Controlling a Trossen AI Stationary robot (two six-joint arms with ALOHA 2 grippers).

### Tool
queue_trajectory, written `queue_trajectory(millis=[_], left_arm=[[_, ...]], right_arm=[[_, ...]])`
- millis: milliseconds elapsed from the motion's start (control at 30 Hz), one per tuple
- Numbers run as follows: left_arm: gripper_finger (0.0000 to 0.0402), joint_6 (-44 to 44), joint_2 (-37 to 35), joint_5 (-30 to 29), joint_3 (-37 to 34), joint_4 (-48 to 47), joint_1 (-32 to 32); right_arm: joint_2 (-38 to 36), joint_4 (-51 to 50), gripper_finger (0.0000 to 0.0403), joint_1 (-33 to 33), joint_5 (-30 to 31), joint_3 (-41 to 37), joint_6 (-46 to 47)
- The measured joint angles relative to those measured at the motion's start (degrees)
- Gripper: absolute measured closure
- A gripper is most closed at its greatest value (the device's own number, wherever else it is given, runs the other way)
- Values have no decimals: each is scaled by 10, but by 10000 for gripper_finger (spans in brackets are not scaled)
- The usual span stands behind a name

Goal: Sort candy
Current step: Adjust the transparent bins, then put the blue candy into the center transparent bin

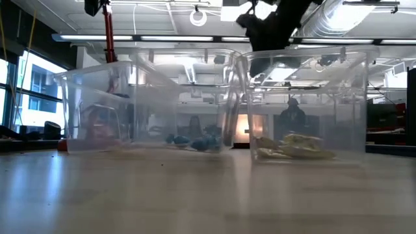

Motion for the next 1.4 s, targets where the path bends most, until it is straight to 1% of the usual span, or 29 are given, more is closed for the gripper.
queue_trajectory(millis=[133,167,233,300,367,433,500,567,600,733,800,867,967,1033,1100,1200,1267,1400], left_arm=[[401,0,0,-4,0,0,0],[401,0,0,-8,0,0,0],[401,1,0,-10,0,0,0],[401,1,0,-11,0,0,0],[401,0,0,-11,0,0,0],[401,-5,0,-11,0,0,0],[401,-9,0,-12,0,0,0],[401,-9,0,-12,0,1,0],[401,-9,0,-12,0,1,0],[401,-14,0,-21,0,1,0],[401,-20,0,-24,0,1,0],[401,-32,0,-25,0,1,0],[401,-51,0,-25,0,1,0],[401,-62,0,-26,0,1,0],[401,-74,0,-32,0,1,0],[401,-91,0,-39,0,1,0],[401,-102,0,-39,0,2,0],[401,-116,0,-40,0,3,0]], right_arm=[[-6,-136,403,-19,4,77,-55],[-5,-173,403,-22,15,97,-68],[-5,-223,403,-28,62,142,-85],[-7,-256,403,-41,108,187,-107],[-8,-269,403,-62,139,218,-136],[-8,-267,403,-94,144,234,-166],[-8,-266,403,-135,140,234,-191],[-6,-260,403,-183,129,219,-210],[-5,-254,403,-209,113,206,-221],[-4,-173,403,-296,23,122,-244],[-4,-115,403,-325,2,75,-250],[-4,-56,402,-346,-4,29,-249],[-4,34,392,-369,-23,-31,-239],[-3,93,375,-382,-54,-65,-226],[3,144,350,-392,-93,-92,-215],[33,178,302,-399,-136,-111,-211],[61,180,269,-395,-143,-112,-221],[118,199,217,-385,-133,-99,-235]])
